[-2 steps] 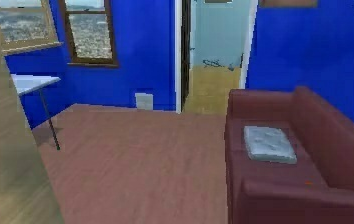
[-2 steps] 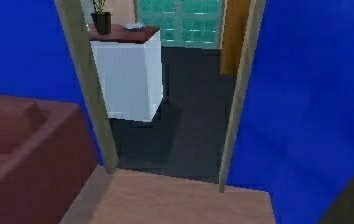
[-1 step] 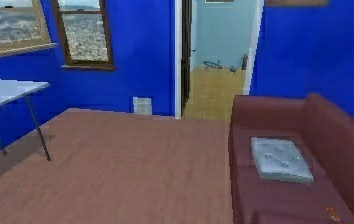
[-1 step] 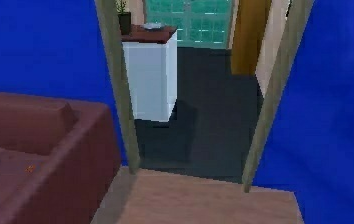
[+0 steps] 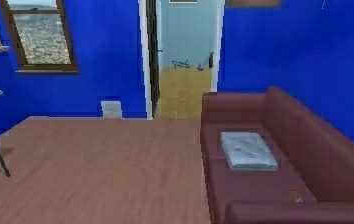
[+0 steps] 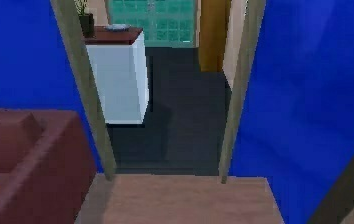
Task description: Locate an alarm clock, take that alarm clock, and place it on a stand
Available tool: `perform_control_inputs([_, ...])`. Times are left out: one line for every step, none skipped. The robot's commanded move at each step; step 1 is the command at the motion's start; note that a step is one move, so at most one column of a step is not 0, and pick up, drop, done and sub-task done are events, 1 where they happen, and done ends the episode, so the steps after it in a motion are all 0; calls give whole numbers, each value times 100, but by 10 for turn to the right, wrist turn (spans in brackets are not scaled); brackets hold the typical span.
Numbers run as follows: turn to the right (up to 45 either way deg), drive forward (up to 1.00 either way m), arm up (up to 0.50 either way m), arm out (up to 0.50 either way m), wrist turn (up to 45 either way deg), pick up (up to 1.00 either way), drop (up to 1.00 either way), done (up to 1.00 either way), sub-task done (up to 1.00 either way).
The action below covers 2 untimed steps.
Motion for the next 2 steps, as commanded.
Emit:
perform_control_inputs([0,100,0,0,0,0,0,0,0])
perform_control_inputs([30,0,0,0,0,0,0,0,0])
